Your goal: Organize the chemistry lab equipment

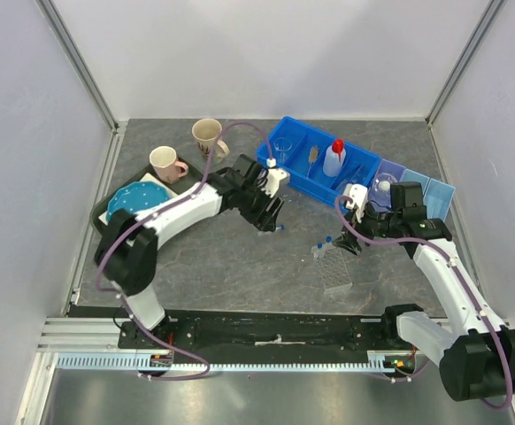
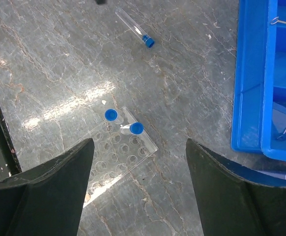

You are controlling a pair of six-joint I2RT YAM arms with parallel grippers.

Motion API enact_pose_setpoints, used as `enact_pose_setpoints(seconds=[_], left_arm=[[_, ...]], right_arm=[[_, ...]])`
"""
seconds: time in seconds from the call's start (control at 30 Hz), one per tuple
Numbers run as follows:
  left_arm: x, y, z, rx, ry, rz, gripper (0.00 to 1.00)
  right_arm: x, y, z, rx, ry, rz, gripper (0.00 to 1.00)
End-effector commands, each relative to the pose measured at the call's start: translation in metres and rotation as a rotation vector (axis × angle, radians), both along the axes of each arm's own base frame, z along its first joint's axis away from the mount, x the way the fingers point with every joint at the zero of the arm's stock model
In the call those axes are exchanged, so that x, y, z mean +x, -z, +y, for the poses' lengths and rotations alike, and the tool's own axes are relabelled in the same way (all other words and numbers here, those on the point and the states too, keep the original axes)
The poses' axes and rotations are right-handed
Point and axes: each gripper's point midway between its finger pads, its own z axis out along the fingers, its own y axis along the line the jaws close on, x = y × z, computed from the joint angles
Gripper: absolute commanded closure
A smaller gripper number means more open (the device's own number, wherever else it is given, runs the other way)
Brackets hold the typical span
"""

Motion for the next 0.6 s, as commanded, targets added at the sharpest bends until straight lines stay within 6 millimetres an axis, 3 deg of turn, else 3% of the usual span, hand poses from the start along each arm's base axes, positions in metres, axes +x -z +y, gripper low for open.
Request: enact_pose_setpoints(seconds=[0.0, 0.13, 0.33, 0.57], left_arm=[[0.021, 0.027, 0.002, 0.146, 0.044, 0.011, 0.35], [0.031, 0.047, 0.0, 0.206, 0.06, 0.013, 0.46], [0.031, 0.067, -0.013, 0.245, 0.111, 0.02, 0.51], [0.035, 0.091, -0.007, 0.366, 0.106, -0.016, 0.57]], right_arm=[[0.0, -0.024, 0.005, 0.05, -0.029, -0.039, 0.17], [-0.005, -0.028, 0.011, 0.083, -0.06, -0.02, 0.16], [-0.007, -0.025, 0.012, 0.089, -0.077, 0.011, 0.16], [-0.009, -0.025, 0.014, 0.097, -0.089, 0.023, 0.16]])
